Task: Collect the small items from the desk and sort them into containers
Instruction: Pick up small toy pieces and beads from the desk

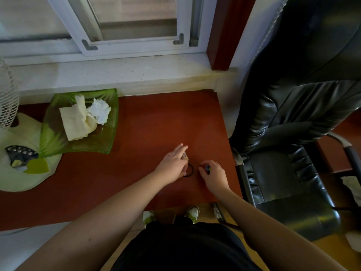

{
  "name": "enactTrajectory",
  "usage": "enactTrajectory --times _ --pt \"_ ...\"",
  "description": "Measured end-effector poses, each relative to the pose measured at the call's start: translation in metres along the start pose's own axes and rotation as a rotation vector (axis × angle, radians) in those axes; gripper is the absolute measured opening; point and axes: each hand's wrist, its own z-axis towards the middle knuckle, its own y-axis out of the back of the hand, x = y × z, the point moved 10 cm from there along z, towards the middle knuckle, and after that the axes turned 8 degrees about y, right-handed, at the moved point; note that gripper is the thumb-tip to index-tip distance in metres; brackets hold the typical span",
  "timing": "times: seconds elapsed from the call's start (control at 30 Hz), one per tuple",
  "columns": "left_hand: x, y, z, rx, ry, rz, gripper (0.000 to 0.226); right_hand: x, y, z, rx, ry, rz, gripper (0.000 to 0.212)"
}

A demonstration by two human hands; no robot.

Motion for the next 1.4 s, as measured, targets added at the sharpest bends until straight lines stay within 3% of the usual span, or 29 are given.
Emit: enactTrajectory --times 0.07,0.33,0.53,0.67,0.77,0.9,1.0,1.1,1.27,1.4 --pt "0.001 -0.009 0.006 0.038 0.025 0.012 0.015 -0.006 0.006 -0.001 -0.009 -0.006 0.006 0.017" --pt "-0.007 -0.008 0.017 -0.112 -0.005 0.117 0.012 -0.013 0.016 -0.002 0.003 0.002 0.018 0.018" --pt "-0.014 -0.008 0.027 -0.024 0.044 0.166 0.055 -0.007 0.020 0.001 0.014 0.034 0.028 0.016" --pt "-0.023 -0.001 0.027 0.049 0.051 0.211 0.018 -0.007 0.022 0.002 0.016 0.035 0.028 0.015" --pt "-0.021 0.004 0.029 0.058 0.065 0.199 0.015 -0.007 0.021 0.003 0.024 0.028 0.033 0.015" --pt "-0.003 0.009 0.026 0.049 0.157 -0.005 0.017 -0.001 0.019 0.004 0.022 0.040 0.047 0.013" --pt "0.018 0.028 0.021 -0.054 0.211 -0.121 0.009 0.003 0.017 0.005 0.034 0.042 0.053 0.015" --pt "0.053 0.043 0.007 -0.127 0.300 -0.245 0.016 0.007 0.006 0.007 0.097 0.038 0.052 0.017" --pt "0.111 0.044 -0.031 -0.100 0.519 -0.680 0.002 0.026 -0.019 0.009 0.151 0.076 0.021 0.021" --pt "0.142 0.023 -0.061 -0.107 0.715 -1.078 0.003 0.058 -0.046 0.011 0.201 0.190 -0.054 0.039"
